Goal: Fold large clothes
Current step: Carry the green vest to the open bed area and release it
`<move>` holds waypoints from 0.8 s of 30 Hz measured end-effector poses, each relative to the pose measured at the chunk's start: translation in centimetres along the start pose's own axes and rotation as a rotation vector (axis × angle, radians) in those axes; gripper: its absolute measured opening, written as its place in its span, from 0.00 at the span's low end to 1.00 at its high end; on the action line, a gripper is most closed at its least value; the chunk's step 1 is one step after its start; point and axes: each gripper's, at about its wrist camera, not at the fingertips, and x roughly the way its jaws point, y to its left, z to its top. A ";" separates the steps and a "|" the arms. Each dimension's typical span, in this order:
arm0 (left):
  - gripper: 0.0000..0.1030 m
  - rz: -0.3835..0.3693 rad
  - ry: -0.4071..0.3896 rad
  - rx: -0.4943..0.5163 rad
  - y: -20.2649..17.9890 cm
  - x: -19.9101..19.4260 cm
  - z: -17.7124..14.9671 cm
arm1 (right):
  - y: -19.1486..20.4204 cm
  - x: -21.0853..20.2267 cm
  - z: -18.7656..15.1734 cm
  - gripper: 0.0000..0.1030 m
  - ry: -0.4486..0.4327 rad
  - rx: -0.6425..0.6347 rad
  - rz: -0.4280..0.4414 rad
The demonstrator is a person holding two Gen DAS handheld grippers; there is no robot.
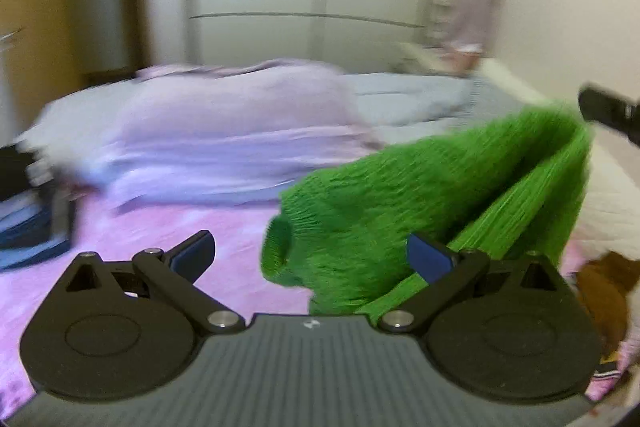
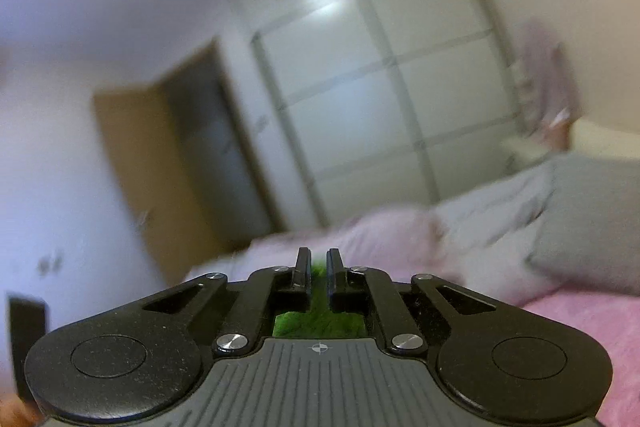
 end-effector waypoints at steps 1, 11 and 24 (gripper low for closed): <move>0.98 0.036 0.013 -0.017 1.7 -0.8 -0.8 | 1.4 1.2 -0.9 0.16 0.082 -0.034 -0.012; 0.98 0.238 0.233 -0.196 11.2 -6.9 -12.3 | 10.3 0.4 -13.7 0.44 0.539 -0.241 0.035; 0.98 0.218 0.319 -0.204 4.8 -10.1 -18.2 | 8.6 -4.5 -20.6 0.44 0.741 -0.321 0.083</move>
